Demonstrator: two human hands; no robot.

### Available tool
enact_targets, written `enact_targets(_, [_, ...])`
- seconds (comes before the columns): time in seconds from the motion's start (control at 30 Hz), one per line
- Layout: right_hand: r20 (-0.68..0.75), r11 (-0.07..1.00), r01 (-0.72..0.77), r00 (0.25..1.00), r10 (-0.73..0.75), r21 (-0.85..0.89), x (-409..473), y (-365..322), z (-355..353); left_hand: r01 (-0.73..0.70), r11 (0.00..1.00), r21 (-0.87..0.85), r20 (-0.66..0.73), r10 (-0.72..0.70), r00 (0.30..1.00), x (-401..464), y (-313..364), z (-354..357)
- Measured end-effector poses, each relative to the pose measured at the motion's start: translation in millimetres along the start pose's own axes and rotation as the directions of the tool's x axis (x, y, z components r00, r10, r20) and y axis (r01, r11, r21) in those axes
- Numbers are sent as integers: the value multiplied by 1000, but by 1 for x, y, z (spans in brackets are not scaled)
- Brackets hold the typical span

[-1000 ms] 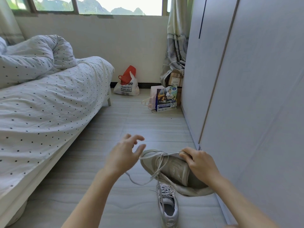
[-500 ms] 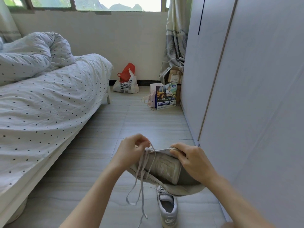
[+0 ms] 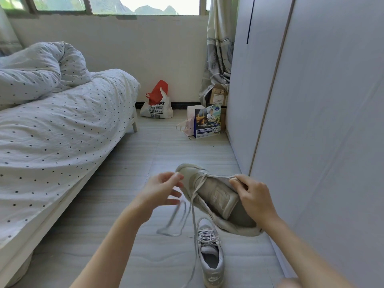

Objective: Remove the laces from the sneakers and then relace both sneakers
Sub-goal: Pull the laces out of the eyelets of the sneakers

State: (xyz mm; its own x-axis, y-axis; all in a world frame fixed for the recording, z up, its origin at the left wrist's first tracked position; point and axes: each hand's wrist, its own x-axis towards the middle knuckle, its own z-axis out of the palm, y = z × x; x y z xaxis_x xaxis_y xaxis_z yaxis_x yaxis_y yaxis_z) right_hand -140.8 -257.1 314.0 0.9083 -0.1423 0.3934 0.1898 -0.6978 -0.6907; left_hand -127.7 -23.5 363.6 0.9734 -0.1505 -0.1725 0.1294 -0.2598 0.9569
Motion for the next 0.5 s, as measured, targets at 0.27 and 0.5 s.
enact_targets(0.27, [-184, 959, 121, 980, -74, 255, -4, -27, 1, -137, 953, 271, -249, 207, 946, 16, -14, 33])
enact_targets(0.5, [-224, 940, 109, 974, -36, 323, -3, -32, 7, -60, 984, -166, -309, 6, 951, 16, -13, 41])
